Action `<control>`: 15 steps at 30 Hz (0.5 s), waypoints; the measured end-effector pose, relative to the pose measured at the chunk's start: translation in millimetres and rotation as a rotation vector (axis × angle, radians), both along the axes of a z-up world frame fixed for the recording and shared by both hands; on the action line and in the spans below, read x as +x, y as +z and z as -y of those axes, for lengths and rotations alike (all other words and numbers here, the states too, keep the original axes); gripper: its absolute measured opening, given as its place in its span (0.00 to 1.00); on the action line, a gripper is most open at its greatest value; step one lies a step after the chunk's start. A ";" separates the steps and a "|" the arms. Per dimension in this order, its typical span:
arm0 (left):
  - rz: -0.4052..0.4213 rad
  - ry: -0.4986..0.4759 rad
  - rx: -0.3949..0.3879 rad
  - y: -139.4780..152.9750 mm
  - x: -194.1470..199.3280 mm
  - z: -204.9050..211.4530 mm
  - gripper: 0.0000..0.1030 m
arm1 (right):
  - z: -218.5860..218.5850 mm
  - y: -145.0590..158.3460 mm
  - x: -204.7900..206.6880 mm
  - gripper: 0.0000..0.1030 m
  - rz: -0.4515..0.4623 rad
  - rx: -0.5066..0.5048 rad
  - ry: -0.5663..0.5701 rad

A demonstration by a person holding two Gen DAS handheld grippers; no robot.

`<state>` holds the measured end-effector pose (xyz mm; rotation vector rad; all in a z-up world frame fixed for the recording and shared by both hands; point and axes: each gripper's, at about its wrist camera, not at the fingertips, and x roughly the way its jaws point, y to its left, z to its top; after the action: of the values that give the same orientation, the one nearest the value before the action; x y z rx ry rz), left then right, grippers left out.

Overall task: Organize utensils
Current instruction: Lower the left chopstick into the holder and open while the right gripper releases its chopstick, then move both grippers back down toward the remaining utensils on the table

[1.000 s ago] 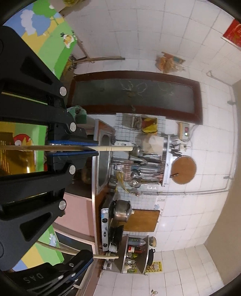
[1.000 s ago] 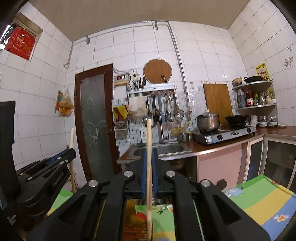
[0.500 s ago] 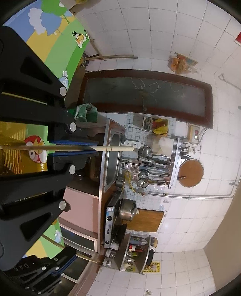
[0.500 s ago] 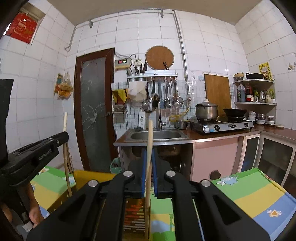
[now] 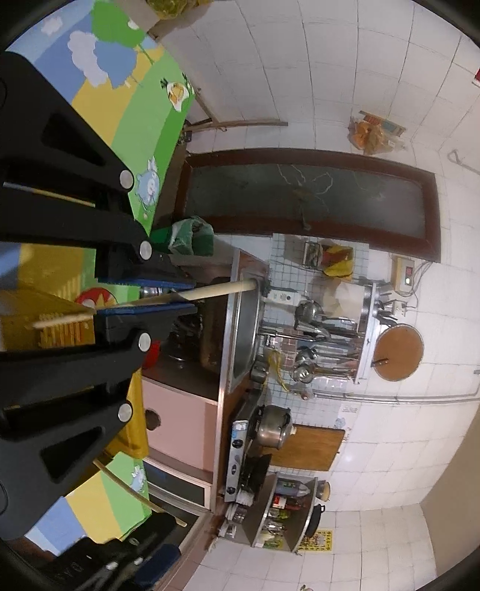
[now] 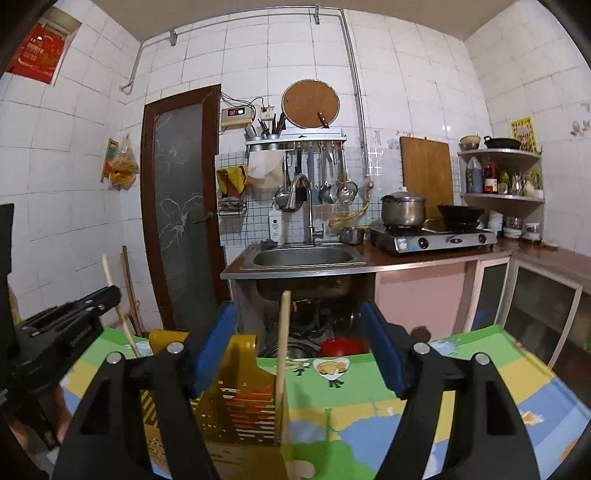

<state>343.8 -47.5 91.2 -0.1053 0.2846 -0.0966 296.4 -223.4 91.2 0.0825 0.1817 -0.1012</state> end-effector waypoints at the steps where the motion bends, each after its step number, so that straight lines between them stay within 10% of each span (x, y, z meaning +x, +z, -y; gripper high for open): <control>1: -0.003 0.007 0.003 4.0 -4.6 -2.6 0.26 | 1.7 3.4 -3.8 0.68 0.003 0.000 -0.003; 4: -0.004 0.036 0.027 18.4 -25.3 -13.5 0.70 | 7.1 14.8 -18.3 0.68 0.002 0.001 -0.009; 10: -0.033 0.008 0.049 27.7 -77.6 -34.5 0.94 | 11.6 22.1 -55.4 0.70 -0.068 -0.006 -0.022; 15: -0.092 -0.009 0.052 6.6 -115.6 -44.9 0.95 | 6.8 6.9 -82.7 0.72 -0.155 0.002 -0.029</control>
<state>228.2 -2.6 97.9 -0.0572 0.3789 -0.0938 213.8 -230.3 98.1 0.0792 0.3351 -0.1363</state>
